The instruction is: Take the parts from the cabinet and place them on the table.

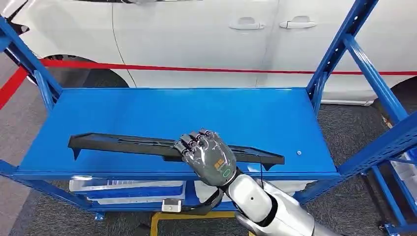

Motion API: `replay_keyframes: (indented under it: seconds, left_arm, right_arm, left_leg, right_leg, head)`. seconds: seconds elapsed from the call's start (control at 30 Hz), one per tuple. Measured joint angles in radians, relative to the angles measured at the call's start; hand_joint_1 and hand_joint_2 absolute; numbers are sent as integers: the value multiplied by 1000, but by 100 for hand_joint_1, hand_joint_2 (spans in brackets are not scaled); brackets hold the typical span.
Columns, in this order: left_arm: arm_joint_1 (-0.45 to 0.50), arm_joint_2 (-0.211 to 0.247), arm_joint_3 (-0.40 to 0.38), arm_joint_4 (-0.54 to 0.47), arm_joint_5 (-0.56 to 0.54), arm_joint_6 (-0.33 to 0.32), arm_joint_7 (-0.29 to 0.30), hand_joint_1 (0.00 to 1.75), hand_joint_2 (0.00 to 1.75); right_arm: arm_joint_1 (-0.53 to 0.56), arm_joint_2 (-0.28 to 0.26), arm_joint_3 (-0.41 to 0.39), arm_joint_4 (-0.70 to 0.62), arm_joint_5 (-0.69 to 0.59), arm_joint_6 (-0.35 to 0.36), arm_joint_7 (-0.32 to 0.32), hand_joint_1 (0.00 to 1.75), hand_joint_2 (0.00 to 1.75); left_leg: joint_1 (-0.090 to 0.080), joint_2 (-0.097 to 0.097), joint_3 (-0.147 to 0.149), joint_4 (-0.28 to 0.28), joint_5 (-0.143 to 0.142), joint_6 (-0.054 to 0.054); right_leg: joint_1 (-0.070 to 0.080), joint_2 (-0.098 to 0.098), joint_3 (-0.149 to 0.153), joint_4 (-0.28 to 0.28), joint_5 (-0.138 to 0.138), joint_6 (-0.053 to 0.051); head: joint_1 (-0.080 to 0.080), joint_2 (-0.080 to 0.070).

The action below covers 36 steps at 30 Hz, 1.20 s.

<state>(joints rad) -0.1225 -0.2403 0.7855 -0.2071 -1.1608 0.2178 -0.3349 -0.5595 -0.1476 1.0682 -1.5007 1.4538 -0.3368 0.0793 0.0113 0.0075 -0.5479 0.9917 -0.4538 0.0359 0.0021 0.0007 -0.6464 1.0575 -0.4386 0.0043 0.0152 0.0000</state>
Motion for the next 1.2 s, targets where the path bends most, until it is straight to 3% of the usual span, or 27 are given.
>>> replay_keyframes:
  seconds: [0.03, 0.1, 0.13, 0.17, 0.2, 0.27, 0.3, 0.33, 0.43, 0.47, 0.5, 0.53, 0.6, 0.63, 0.67, 0.7, 0.8, 0.83, 0.97, 1.0, 1.07, 1.1, 1.13, 1.17, 1.2]
  left_arm:
    - [-1, 0, 0, 0, 0, 0, -1, 0, 175]
    - [-3, 0, 0, 0, 0, 0, -1, 0, 175]
    - [0, 0, 0, 0, 0, 0, -1, 0, 175]
    - [2, 0, 0, 0, 0, 0, -1, 0, 175]
    - [3, 0, 0, 0, 0, 0, -1, 0, 175]
    - [2, -1, 0, 0, 0, 0, -1, 0, 175]
    - [1, 0, 0, 0, 0, 0, -2, 0, 175]
    - [0, 0, 0, 0, -1, 1, -2, 0, 175]
    - [2, -1, 0, 0, -2, 1, -2, 0, 175]
    - [2, 0, 0, 0, -2, 1, -3, 0, 175]
    - [2, 0, 0, 0, -2, 1, -3, 0, 175]
    - [1, -1, 0, 0, -2, 0, -4, 0, 175]
    - [1, -1, 0, 0, -2, -1, -5, 0, 175]
    - [2, -1, 0, 0, -3, -1, -6, 0, 175]
    - [2, -1, 0, 0, -4, -1, -6, 0, 175]
    - [1, -1, 0, 0, -5, -1, -6, 0, 175]
    - [-2, -1, -1, 0, -7, -1, -8, 0, 175]
    - [-4, 0, -1, 0, -8, 0, -8, 0, 175]
    - [2, -1, -2, 0, -12, 1, -10, 0, 175]
    - [2, -5, -2, 0, -13, 2, -10, 0, 175]
    - [-1, -5, -3, 0, -14, 2, -10, 0, 175]
    - [-2, -6, -3, 0, -15, 2, -10, 0, 175]
    - [0, -6, -4, 1, -14, 2, -10, 0, 175]
    - [1, -6, -4, 0, -14, 2, -10, 0, 175]
    - [2, -6, -4, 0, -14, 2, -9, 0, 175]
  right_arm:
    - [-1, 0, -2, 0, 0, 0, 0, 175, 175]
    - [2, -1, -3, 2, 0, 0, 1, 175, 175]
    - [5, -1, -3, 2, 0, 0, 1, 175, 175]
    - [6, -1, -3, 3, 0, 0, 1, 175, 175]
    - [7, -2, -3, 5, 0, 0, 1, 175, 175]
    - [6, -3, -5, 5, 0, 0, 4, 175, 175]
    - [6, -3, -6, 4, 0, 0, 5, 175, 175]
    - [7, -3, -7, 4, 0, -1, 7, 175, 175]
    - [8, -6, -8, 3, 0, -1, 10, 175, 175]
    - [8, -6, -10, 1, 0, -1, 10, 175, 175]
    - [7, -6, -11, 0, 0, -1, 10, 175, 175]
    - [7, -6, -11, -2, -1, 0, 10, 175, 175]
    - [8, -6, -13, -3, -3, 1, 10, 175, 175]
    - [9, -6, -13, -3, -5, 2, 10, 175, 175]
    - [10, -6, -13, -3, -6, 2, 10, 175, 175]
    - [10, -6, -13, -4, -8, 3, 10, 175, 175]
    - [10, -8, -17, -12, -12, 6, 11, 175, 175]
    - [13, -10, -21, -16, -13, 6, 11, 175, 175]
    - [22, -20, -24, -17, -16, 3, 10, 175, 175]
    - [24, -25, -26, -18, -17, 3, 10, 175, 175]
    - [24, -28, -31, -19, -20, 3, 10, 175, 175]
    - [26, -30, -32, -19, -21, 3, 10, 175, 175]
    - [29, -32, -32, -19, -21, 3, 10, 175, 175]
    - [33, -34, -32, -19, -21, 3, 10, 175, 175]
    - [34, -35, -32, -19, -22, 3, 10, 175, 175]
  left_leg:
    - [0, 0, -8, -2, 8, 9]
    - [-1, 1, -24, 1, 16, 7]
    - [-1, 2, -34, 5, 20, 6]
    - [0, 2, -43, 9, 23, 5]
    - [0, 2, -51, 15, 25, 2]
    - [2, 1, -65, 30, 27, -2]
    - [2, 1, -69, 37, 27, -4]
    - [-6, 1, -76, 43, 29, -14]
    - [-2, 1, -78, 37, 44, -36]
    - [-2, 1, -81, 37, 47, -41]
    - [2, -1, -90, 54, 22, -45]
    - [2, -1, -105, 94, -20, -50]
    - [3, -1, -160, 249, -116, -58]
    - [3, -1, -181, 317, -147, -59]
    - [3, -1, -185, 343, -156, -59]
    - [3, -1, -162, 323, -141, -55]
    - [-4, -3, 6, 71, -52, -30]
    - [-10, -2, 24, 24, -66, -24]
    - [-17, -1, 14, 18, -35, -9]
    - [-4, 8, 15, 4, -16, -1]
    - [-6, 7, -5, 2, 0, 11]
    - [-6, 7, -17, 3, 7, 11]
    - [-6, 8, -29, 6, 15, 11]
    - [-6, 8, -40, 8, 21, 10]
    - [-5, 8, -52, 13, 27, 8]
  right_leg:
    - [-2, 1, -20, 54, -50, 2]
    - [-8, 0, -72, 199, -132, 10]
    - [-10, 0, -92, 259, -157, 14]
    - [-12, 0, -89, 273, -156, 17]
    - [-15, 0, -64, 241, -135, 19]
    - [-20, -1, 47, 71, -64, 19]
    - [-21, -1, 83, 3, -62, 17]
    - [-11, 0, 83, -6, -64, 11]
    - [-7, 3, 72, -4, -51, -9]
    - [-13, 2, 69, -13, -42, -21]
    - [-16, -1, 68, -16, -34, -30]
    - [-16, -2, 61, -17, -28, -38]
    - [-13, -2, 43, -16, -16, -43]
    - [-11, -2, 33, -14, -9, -43]
    - [-9, -2, 25, -13, -4, -43]
    - [-8, -2, 15, -10, 2, -43]
    - [-4, 1, 0, -7, 17, -38]
    - [1, 0, -4, -7, 22, -32]
    - [-4, -3, -5, -19, 46, -8]
    - [-5, -2, -10, -8, 33, -1]
    - [-7, -1, -42, 76, -64, 5]
    - [-9, -1, -66, 159, -120, 9]
    - [-10, -1, -86, 232, -157, 12]
    - [-11, -1, -91, 276, -165, 15]
    - [-14, -1, -73, 270, -147, 17]
  head:
    - [0, 0]
    - [0, 0]
    - [1, 0]
    - [0, 0]
    - [1, 0]
    - [0, 0]
    - [1, 0]
    - [0, 0]
    - [0, 0]
    - [0, 0]
    - [0, 0]
    - [-3, 0]
    - [-3, 0]
    - [-3, 0]
    - [-3, 0]
    - [-3, 0]
    - [-3, 0]
    - [-3, 0]
    - [-3, 0]
    - [-3, 0]
    - [0, 0]
    - [0, 0]
    - [0, 0]
    - [0, 0]
    - [0, 0]
